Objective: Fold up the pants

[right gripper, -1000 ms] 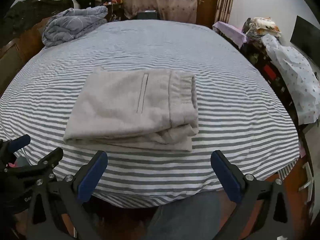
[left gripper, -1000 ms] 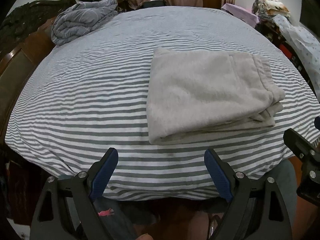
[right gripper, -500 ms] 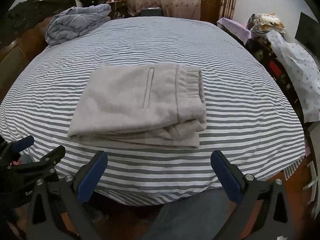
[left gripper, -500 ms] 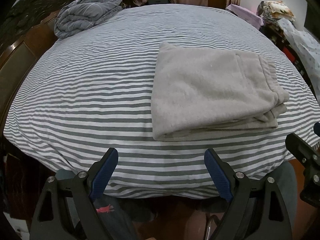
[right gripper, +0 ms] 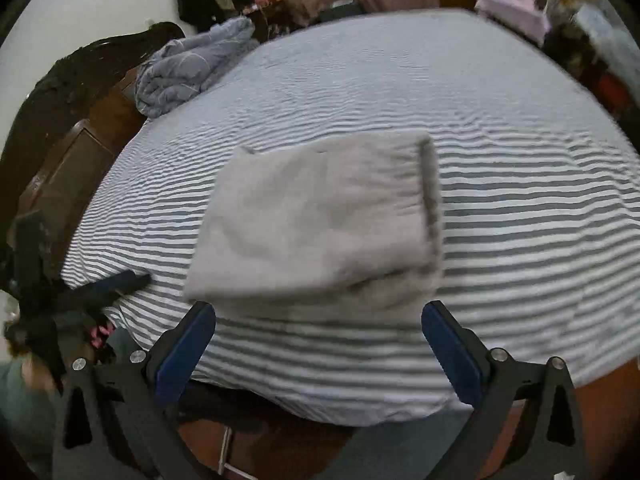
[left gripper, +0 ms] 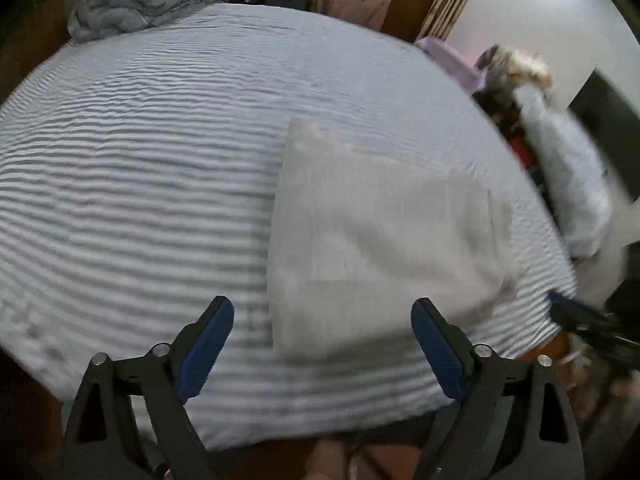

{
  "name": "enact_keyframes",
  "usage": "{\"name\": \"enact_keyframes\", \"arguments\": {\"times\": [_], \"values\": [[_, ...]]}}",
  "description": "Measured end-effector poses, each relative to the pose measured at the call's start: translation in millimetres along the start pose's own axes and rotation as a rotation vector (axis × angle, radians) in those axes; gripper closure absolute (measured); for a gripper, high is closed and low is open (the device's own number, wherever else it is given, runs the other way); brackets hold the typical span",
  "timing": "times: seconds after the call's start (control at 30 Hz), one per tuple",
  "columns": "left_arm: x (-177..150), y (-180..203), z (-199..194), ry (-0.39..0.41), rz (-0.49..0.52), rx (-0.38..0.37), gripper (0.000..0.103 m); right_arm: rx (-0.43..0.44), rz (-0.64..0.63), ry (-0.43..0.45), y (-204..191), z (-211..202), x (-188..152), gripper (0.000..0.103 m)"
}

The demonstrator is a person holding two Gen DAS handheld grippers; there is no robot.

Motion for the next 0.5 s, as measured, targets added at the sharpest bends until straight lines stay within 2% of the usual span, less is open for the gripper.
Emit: {"name": "enact_keyframes", "arguments": {"times": [0.13,0.23,0.4,0.5], "values": [[29,-15,35,-0.052,-0.067,-0.112,0.008,0.130,0.116,-0.093,61,35,22,0.000],[34,-29,71,-0.099,-0.133,-0.121,0.008,0.235,0.201,-0.113,88,59,31,0.000],[26,-40,115,-0.179,-0.214,-0.160,0.008,0.414,0.264,-0.141,93,95,36,0.000],[27,-40,122,-0.162,-0.204,-0.167,0.007,0.460,0.236,-0.158,85,119,38,0.000]]}}
Point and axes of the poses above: each gripper's, at about its wrist camera, not at the fingertips, and z roughly the way its jaws point, y to its right, x to its top, the point moved 6 cm from there along z, roughly the way its jaws point, and after that the axes turned 4 degrees about x, right-handed, at the moved point
